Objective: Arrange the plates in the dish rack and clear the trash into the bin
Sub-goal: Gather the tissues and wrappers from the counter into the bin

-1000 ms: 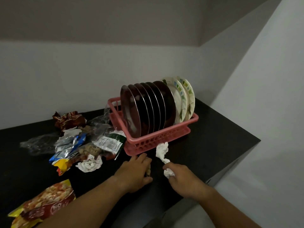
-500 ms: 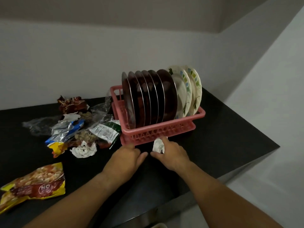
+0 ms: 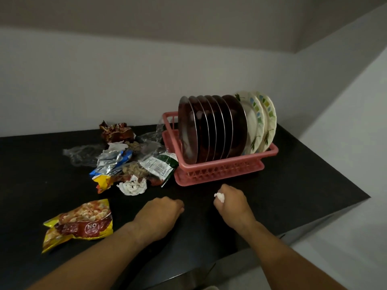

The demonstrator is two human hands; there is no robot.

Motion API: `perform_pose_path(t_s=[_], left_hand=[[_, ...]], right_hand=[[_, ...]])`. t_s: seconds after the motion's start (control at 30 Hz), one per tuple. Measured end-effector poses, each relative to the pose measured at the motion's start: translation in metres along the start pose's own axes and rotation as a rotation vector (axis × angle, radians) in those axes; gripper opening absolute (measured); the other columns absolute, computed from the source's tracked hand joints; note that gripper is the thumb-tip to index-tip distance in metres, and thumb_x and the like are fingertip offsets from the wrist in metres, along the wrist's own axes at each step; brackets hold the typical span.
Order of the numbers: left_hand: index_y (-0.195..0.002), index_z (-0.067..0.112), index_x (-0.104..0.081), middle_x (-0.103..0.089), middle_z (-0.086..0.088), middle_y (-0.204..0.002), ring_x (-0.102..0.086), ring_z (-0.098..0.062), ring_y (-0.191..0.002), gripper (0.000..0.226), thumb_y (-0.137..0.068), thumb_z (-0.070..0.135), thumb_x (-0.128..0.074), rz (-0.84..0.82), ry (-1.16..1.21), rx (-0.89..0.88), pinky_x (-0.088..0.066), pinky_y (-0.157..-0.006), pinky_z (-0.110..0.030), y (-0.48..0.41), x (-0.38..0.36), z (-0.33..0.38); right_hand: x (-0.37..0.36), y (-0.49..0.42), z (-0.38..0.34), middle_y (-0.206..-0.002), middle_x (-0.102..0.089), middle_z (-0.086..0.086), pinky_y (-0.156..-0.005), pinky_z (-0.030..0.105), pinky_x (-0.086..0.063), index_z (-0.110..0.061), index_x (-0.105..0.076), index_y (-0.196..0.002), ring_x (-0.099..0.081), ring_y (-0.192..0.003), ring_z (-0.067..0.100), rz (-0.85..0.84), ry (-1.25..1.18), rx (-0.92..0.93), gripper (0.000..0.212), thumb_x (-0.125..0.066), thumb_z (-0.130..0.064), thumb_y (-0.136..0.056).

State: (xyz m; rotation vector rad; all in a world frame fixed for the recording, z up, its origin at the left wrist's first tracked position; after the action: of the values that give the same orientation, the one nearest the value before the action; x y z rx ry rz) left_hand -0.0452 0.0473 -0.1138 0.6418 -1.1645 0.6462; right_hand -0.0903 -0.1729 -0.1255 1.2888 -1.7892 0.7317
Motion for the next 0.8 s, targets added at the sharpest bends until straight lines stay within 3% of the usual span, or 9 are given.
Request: perform_pose_path(t_s=[0.1,0.2,0.3,0.37,0.47,0.53,0.6,0.73,0.8], left_hand=[[-0.084,0.029,-0.051,-0.064,0.003,-0.086,-0.063,-0.017,-0.077,0.032,-0.099,0.051,-0.034,0.059,0.032,-0.033,-0.046,-0.066,-0.034,0.003,0.012,-0.002],[-0.068,0.027,-0.043,-0.052,0.006,-0.067,-0.058,-0.017,-0.068,0.049,-0.096,0.061,-0.023,0.137,0.101,-0.047,-0.046,-0.066,-0.037,0.007,0.023,-0.005],[-0.061,0.024,-0.043,-0.047,0.006,-0.059,-0.057,-0.019,-0.065,0.058,-0.096,0.062,-0.018,0.194,0.183,-0.082,-0.047,-0.067,-0.037,0.010,0.025,-0.010],[-0.057,0.022,-0.043,-0.046,0.006,-0.056,-0.052,-0.016,-0.059,0.059,-0.098,0.059,-0.022,0.218,0.249,-0.085,-0.042,-0.064,-0.034,0.011,0.023,-0.015],[-0.060,0.019,-0.046,-0.055,0.004,-0.068,-0.054,-0.018,-0.066,0.053,-0.101,0.050,-0.030,0.194,0.281,-0.104,-0.043,-0.068,-0.034,0.017,0.016,-0.022],[-0.074,0.018,-0.056,-0.060,-0.003,-0.086,-0.060,-0.022,-0.080,0.046,-0.102,0.046,-0.032,0.131,0.226,-0.146,-0.047,-0.075,-0.036,0.025,0.011,-0.022],[-0.084,0.021,-0.057,-0.060,-0.001,-0.087,-0.061,-0.020,-0.081,0.037,-0.102,0.044,-0.035,0.070,0.236,-0.161,-0.048,-0.073,-0.036,0.032,0.012,-0.020],[-0.081,0.029,-0.046,-0.058,0.003,-0.075,-0.057,-0.012,-0.066,0.026,-0.101,0.042,-0.037,0.115,0.315,-0.123,-0.046,-0.062,-0.035,0.045,0.020,-0.015],[-0.096,0.028,-0.054,-0.062,0.001,-0.084,-0.060,-0.013,-0.073,0.019,-0.101,0.039,-0.039,0.119,0.328,-0.092,-0.052,-0.069,-0.037,0.053,0.020,-0.008]], right_hand=[[0.009,0.013,-0.020,-0.085,-0.061,-0.001,-0.056,0.030,-0.057,-0.033,-0.048,-0.088,-0.065,-0.070,0.015,-0.002,-0.177,-0.058,0.021,-0.063,-0.019,-0.093],[0.012,0.027,-0.037,-0.089,-0.064,-0.002,-0.053,0.023,-0.053,-0.040,-0.055,-0.094,-0.066,-0.070,0.013,0.036,-0.265,-0.070,0.017,-0.061,-0.023,-0.095],[0.015,0.040,-0.051,-0.081,-0.066,-0.009,-0.057,0.019,-0.052,-0.036,-0.062,-0.084,-0.064,-0.069,0.006,0.071,-0.164,-0.086,0.009,-0.065,-0.038,-0.092],[0.014,0.050,-0.061,-0.067,-0.064,-0.006,-0.053,0.023,-0.050,-0.028,-0.062,-0.072,-0.062,-0.060,0.008,0.092,-0.087,-0.115,0.028,-0.065,-0.051,-0.088],[0.010,0.065,-0.075,-0.049,-0.054,-0.006,-0.053,0.034,-0.048,-0.018,-0.052,-0.053,-0.051,-0.046,0.010,0.102,-0.092,-0.164,0.053,-0.055,-0.054,-0.093],[0.009,0.075,-0.082,-0.046,-0.049,-0.008,-0.053,0.035,-0.048,-0.019,-0.050,-0.051,-0.047,-0.044,0.007,0.099,-0.123,-0.202,0.055,-0.047,-0.048,-0.099],[0.008,0.084,-0.087,-0.053,-0.056,-0.005,-0.048,0.032,-0.051,-0.018,-0.059,-0.061,-0.054,-0.046,0.009,0.086,-0.212,-0.262,0.050,-0.045,-0.044,-0.101],[0.010,0.104,-0.086,-0.078,-0.068,0.002,-0.047,0.022,-0.052,-0.018,-0.067,-0.085,-0.066,-0.055,0.013,0.065,-0.339,-0.275,0.030,-0.049,-0.035,-0.101],[0.011,0.115,-0.078,-0.091,-0.068,0.001,-0.047,0.020,-0.051,-0.022,-0.067,-0.102,-0.067,-0.060,0.014,0.080,-0.377,-0.251,0.017,-0.050,-0.027,-0.102]])
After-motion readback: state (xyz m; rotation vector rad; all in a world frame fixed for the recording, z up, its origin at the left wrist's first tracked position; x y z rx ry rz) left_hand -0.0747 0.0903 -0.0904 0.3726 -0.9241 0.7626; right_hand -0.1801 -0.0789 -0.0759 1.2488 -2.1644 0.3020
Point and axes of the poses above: each hand's wrist, its own y-axis away from the middle knuckle, its own x-axis out of the back of the hand, z = x × y, the point moved 1 cm from there along -y, towards the middle knuckle
